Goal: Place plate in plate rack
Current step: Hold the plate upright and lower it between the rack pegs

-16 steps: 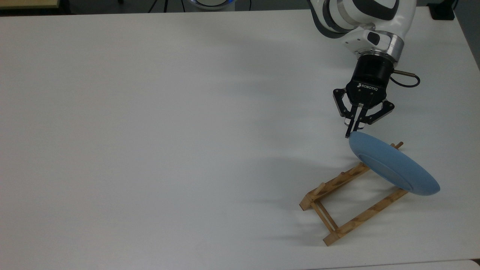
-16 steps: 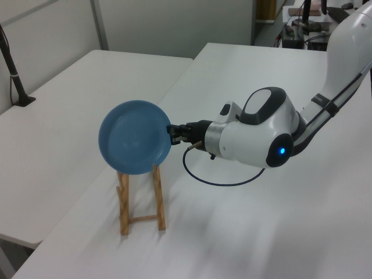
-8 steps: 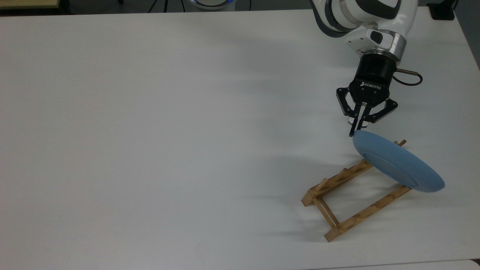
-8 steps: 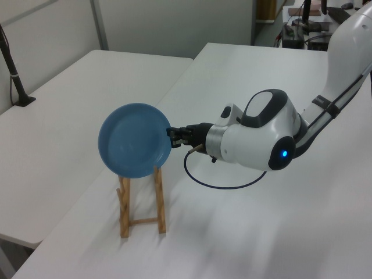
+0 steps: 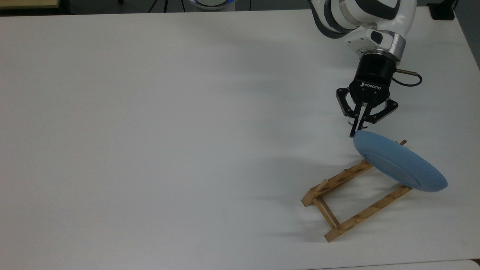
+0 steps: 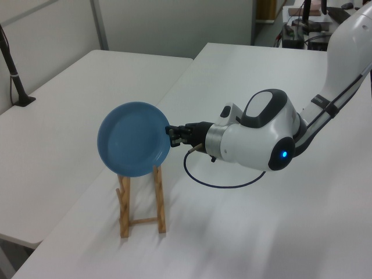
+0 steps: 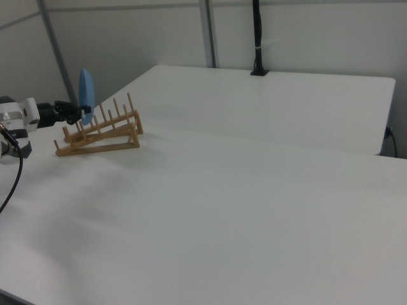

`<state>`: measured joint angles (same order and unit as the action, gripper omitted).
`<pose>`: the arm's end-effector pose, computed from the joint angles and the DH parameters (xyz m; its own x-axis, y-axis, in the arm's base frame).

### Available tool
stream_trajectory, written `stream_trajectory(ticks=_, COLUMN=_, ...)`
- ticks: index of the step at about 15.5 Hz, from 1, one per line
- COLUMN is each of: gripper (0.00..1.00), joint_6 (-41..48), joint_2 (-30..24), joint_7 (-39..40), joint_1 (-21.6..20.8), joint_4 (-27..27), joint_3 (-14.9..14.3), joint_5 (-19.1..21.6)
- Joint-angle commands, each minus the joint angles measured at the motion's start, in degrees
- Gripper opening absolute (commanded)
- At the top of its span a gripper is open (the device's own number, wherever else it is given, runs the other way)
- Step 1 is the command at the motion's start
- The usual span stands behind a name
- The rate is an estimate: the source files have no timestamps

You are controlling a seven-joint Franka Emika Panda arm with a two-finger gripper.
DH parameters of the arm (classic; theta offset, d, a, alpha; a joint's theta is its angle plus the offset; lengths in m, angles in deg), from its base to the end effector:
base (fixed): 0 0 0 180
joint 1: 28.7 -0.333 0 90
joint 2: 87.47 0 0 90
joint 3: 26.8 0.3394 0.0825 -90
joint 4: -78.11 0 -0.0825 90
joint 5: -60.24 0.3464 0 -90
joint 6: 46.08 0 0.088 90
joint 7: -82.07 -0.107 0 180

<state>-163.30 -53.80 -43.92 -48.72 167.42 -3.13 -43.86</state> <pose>0.5843 0.3981 0.4064 0.1711 -0.2273 0.9587 -0.3524 -0.9228 -0.1558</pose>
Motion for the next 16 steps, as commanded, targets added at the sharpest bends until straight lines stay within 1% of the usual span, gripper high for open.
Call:
stream_trajectory(ticks=1, gripper=0.00, joint_6=0.41, joint_2=-0.35, joint_7=1.98, joint_1=-0.81, joint_4=-0.63, joint_3=-0.73, joint_5=-0.66)
stream_trajectory(ticks=4, gripper=0.00, joint_6=0.33, joint_2=-0.53, joint_7=1.98, joint_1=-0.11, joint_4=-0.80, joint_3=-0.82, joint_5=-0.23)
stream_trajectory(ticks=7, gripper=0.00, joint_6=0.24, joint_2=-0.70, joint_7=2.85, joint_1=0.07, joint_4=-0.89, joint_3=-0.82, joint_5=1.62)
stream_trajectory(ticks=10, gripper=0.00, joint_6=0.15, joint_2=-0.97, joint_7=6.45, joint_1=0.33, joint_4=-0.89, joint_3=-0.82, joint_5=4.69)
stream_trajectory(ticks=13, gripper=0.00, joint_6=-4.05, joint_2=-1.67, joint_7=9.96, joint_1=0.94, joint_4=-0.89, joint_3=-0.82, joint_5=7.50)
stream_trajectory(ticks=16, gripper=0.00, joint_6=-4.42, joint_2=-1.58, joint_7=13.83, joint_1=1.56, joint_4=-0.89, joint_3=-1.08, joint_5=10.49)
